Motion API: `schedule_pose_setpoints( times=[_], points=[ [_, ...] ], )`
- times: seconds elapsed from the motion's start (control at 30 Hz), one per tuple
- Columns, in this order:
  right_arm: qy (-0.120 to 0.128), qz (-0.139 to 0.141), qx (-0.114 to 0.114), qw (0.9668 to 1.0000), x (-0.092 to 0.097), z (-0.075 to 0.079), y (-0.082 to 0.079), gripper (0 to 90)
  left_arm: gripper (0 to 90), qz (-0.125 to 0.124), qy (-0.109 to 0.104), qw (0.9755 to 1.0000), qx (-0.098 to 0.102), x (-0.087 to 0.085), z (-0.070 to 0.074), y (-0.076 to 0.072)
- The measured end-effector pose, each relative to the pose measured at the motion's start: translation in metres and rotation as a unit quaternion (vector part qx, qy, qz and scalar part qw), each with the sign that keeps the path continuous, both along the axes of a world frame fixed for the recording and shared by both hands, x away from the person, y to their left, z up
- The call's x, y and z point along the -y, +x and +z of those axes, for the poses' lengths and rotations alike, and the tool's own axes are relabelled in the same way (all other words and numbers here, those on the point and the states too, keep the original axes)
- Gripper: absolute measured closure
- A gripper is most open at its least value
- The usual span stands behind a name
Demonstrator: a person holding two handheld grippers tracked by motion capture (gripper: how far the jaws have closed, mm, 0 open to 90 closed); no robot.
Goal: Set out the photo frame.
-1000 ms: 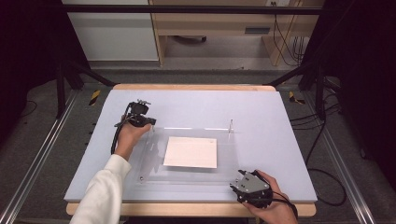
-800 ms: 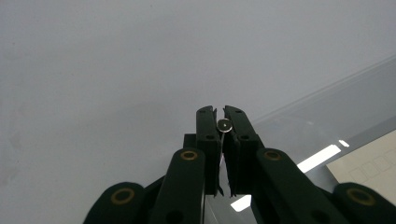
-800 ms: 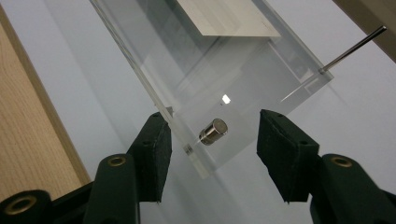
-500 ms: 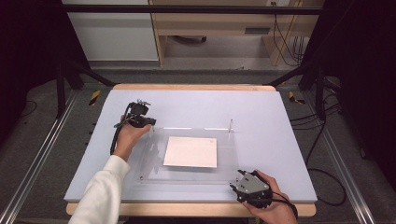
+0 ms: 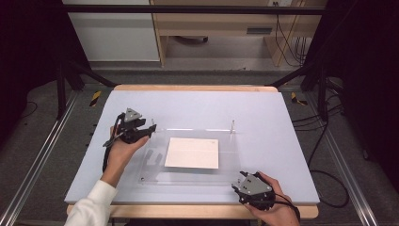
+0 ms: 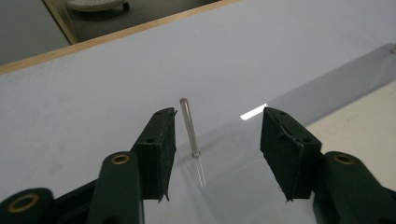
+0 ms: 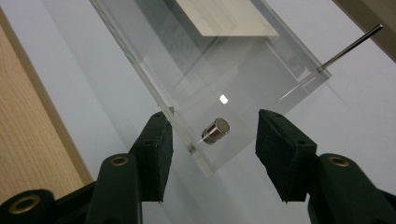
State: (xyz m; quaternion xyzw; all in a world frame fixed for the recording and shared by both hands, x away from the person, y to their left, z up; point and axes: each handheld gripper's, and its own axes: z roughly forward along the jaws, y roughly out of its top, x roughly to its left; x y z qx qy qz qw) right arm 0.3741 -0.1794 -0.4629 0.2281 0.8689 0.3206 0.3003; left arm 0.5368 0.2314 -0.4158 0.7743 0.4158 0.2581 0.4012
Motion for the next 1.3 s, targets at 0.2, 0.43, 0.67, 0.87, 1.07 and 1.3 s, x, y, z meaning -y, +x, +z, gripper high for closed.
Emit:
schedule_pose_setpoints(
  times=[0.2, 0.43, 0.67, 0.87, 1.07, 1.3],
  points=[
    [0.001, -0.002, 0.002, 1.0000, 0.000, 0.001, 0.000, 47.5, 39.4, -0.026, 0.019, 0.9991, 0.026, -0.003, 0.016, -0.039],
    [0.009, -0.006, 0.005, 0.9999, 0.001, 0.003, 0.000, 48.2, 30.0, -0.058, 0.029, 0.9969, 0.046, 0.000, 0.021, -0.075],
    [0.025, -0.010, 0.009, 0.9996, 0.002, 0.009, 0.000, 49.1, 19.8, -0.106, 0.046, 0.9919, 0.053, 0.011, 0.017, -0.109],
    [0.030, -0.016, 0.009, 0.9994, 0.003, 0.011, 0.000, 49.5, 15.5, -0.127, 0.075, 0.9858, 0.080, 0.008, 0.017, -0.134],
    [0.039, -0.021, 0.007, 0.9990, 0.003, 0.013, 0.001, 49.5, 15.2, -0.155, 0.122, 0.9750, 0.103, 0.011, 0.014, -0.147],
    [0.052, -0.027, 0.006, 0.9983, 0.004, 0.018, 0.001, 49.9, 16.0, -0.181, 0.151, 0.9654, 0.112, 0.018, 0.006, -0.153]
  ],
)
